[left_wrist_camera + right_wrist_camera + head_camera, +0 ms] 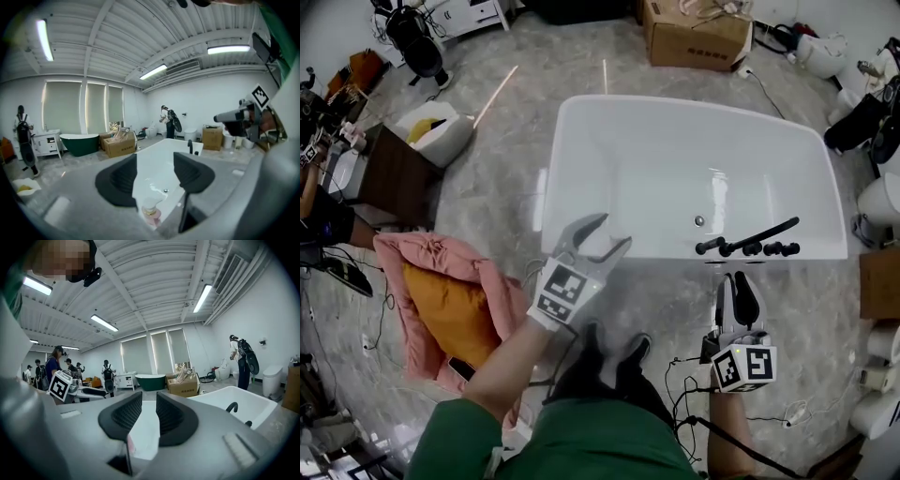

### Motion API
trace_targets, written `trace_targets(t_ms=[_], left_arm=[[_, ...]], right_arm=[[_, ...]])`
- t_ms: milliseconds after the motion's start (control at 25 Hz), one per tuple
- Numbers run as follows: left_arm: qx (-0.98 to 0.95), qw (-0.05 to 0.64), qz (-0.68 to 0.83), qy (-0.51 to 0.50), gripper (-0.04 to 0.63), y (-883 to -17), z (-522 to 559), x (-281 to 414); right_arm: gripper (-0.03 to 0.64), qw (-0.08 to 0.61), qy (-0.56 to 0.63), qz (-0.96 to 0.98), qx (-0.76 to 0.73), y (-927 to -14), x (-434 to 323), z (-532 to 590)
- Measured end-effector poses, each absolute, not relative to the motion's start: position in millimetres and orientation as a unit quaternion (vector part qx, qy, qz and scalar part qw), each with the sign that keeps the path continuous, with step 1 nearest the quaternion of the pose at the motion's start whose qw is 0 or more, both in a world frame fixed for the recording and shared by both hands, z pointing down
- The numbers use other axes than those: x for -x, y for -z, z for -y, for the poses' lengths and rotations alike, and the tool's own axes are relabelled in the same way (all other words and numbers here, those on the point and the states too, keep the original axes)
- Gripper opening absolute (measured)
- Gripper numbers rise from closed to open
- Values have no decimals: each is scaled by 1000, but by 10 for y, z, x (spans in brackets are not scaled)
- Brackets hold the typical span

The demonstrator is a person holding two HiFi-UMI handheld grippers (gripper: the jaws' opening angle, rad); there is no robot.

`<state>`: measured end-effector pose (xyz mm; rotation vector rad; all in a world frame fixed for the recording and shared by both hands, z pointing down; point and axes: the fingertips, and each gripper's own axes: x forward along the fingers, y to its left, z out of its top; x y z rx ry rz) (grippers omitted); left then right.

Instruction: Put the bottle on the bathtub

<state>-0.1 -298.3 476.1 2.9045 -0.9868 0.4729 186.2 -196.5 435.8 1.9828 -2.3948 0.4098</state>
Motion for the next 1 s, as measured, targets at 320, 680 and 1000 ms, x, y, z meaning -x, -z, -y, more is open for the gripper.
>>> trace_targets(t_ms=[320,680,1000], left_arm=[[-923,20,364,-127,242,-4015,2735,298],[-917,-1,392,-75,229,-3283,2518,541],[-919,-22,391,-55,216,-2884,2347,519]], right_arm=[[80,-25,-92,769,-632,-3694,-1738,1844],[81,-37,-53,785,-616,-3099,-1546,1751],[81,-39,-35,786,-617,-2784,-1535,1646]])
